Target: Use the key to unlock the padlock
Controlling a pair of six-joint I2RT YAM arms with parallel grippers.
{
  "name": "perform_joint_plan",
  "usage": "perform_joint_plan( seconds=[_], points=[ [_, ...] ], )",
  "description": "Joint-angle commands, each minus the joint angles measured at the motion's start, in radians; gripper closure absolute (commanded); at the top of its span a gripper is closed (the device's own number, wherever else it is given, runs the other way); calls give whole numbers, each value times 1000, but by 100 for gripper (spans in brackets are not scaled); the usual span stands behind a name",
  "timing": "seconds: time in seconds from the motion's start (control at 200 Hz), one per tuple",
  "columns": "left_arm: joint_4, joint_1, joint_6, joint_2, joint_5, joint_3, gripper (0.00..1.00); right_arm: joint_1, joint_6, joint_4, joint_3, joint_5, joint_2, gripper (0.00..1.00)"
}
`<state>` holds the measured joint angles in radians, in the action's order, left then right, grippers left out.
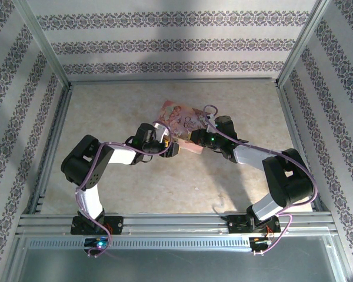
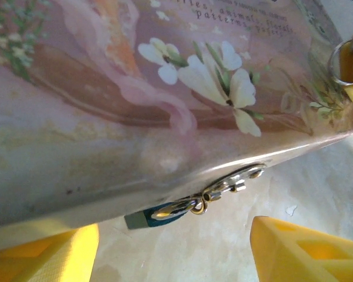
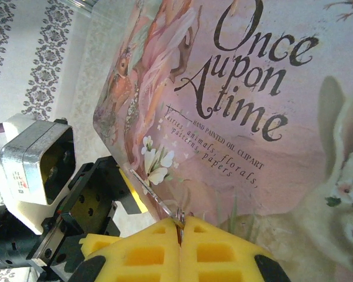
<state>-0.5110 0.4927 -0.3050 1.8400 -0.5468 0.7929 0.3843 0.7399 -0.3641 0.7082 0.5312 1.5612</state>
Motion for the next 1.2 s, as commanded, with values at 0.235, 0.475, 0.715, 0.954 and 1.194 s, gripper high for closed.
perform_joint_plan(
  seconds=[0.235,0.475,0.715,0.954,1.194],
  points=[
    [19,39,14,53,-2,73,39,27,25,11,0,-15,33,100],
    [20,54,-17,78,19,99,45,33,32,2,4,-19,43,100],
    [39,60,-45,70,65,110,52,38,32,-1,5,-20,46,100],
    [43,61,-81,73,90,126,59,41,35,-6,7,-20,53,100],
    [34,63,-126,76,118,133,64,44,35,-7,7,-22,53,100]
  ],
)
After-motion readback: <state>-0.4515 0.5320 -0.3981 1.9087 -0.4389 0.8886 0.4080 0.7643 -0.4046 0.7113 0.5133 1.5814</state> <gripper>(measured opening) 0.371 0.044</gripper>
